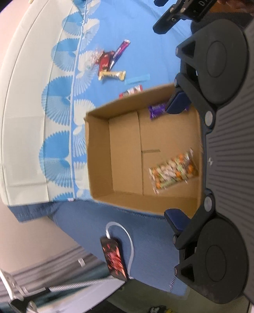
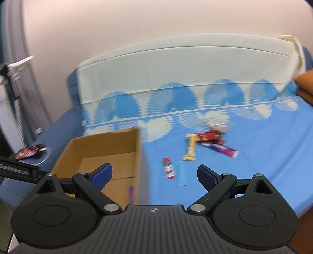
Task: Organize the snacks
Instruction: 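Move both tools back toward the remaining snacks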
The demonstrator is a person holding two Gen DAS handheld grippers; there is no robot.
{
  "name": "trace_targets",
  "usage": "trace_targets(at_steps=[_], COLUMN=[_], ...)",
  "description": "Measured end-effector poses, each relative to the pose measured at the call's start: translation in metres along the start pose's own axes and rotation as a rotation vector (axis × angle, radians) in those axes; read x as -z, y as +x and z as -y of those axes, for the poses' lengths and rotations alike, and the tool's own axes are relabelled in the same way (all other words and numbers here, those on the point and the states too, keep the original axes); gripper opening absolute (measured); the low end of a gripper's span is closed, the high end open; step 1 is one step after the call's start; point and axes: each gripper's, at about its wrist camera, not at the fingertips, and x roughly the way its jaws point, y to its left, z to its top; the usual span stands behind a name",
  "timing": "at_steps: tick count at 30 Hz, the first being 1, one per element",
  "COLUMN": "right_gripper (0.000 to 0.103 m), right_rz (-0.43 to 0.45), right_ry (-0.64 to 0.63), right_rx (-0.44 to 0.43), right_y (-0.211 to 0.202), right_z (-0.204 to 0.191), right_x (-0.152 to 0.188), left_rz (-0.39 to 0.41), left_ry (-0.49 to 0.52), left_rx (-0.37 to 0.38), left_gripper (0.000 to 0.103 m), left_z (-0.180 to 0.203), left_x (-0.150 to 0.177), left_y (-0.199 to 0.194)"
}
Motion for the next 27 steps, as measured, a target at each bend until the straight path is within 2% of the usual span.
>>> trace_targets(at_steps=[6,12,17,23,27], right_gripper=[0.095,0.096,0.096,0.096,0.096], right_rz=[0.007,-0.049,-0.129,-0.276,-0.328], right_ry=[0.089,0.135,0.089,0.038,-0.003], right_rx=[0.125,0.199,0.2,0.126,0.122], right_y=[0.025,0.084,0.156,0.255,0.306], right_z=[0.067,0.135,0.176,0.212,0.224], right_x=[-0.008,-0.015,-0.026,-0.032,-0.031], left_rz=[-0.029,-0.105,-0.209,-0.296,-0.377], left_ry=[0.042,0.092,0.154,0.241,0.251], left_rx=[0.043,0.072,0.097,0.178,0.228], left_gripper=[0.103,0.103,0.103,0.103,0.103], left_z=[0.046,0.1,0.154,0.225,0.26], left_x=[-0.041,-0.09,-0.126,-0.163,-0.178], left_y=[0.019,0.068,0.14,0.248,0.311])
